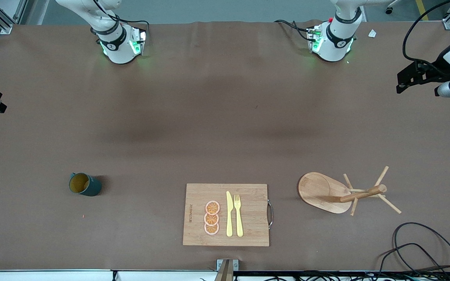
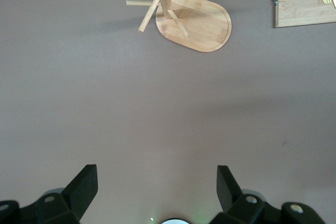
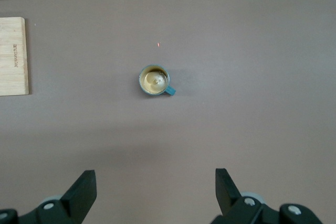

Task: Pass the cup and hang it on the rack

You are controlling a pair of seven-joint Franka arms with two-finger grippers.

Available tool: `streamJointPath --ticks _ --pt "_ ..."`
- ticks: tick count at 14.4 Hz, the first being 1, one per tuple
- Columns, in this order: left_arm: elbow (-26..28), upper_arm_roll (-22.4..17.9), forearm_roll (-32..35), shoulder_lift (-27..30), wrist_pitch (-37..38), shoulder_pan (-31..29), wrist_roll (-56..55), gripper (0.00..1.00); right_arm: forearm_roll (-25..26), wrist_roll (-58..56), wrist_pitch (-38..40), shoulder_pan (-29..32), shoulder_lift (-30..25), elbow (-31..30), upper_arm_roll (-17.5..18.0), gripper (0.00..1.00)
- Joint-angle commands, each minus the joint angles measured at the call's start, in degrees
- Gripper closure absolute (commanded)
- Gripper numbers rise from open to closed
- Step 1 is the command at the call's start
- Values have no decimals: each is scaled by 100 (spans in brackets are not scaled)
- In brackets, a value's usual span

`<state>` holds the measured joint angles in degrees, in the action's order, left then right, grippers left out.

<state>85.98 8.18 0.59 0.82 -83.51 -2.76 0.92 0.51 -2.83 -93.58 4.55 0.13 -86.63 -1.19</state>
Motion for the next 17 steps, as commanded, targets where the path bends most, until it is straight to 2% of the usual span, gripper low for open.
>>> streamJointPath --ticks 1,5,11,14,17 --pt "-99 -1 -59 -38 -7 -22 110 0 2 -16 -238 -164 399 76 13 0" --pt "-99 -10 -85 -38 -7 -23 119 0 2 -25 -1054 -454 1408 85 13 0" --pt "-117 26 -85 -117 -7 30 66 0 -7 -16 -2602 -464 3070 67 13 0" --pt "-117 26 -103 -126 -7 -14 110 0 -7 -16 -2885 -464 3563 58 22 0" --pt "-117 26 -94 -117 -7 -23 119 0 -15 -16 -2885 -508 3757 -11 22 0"
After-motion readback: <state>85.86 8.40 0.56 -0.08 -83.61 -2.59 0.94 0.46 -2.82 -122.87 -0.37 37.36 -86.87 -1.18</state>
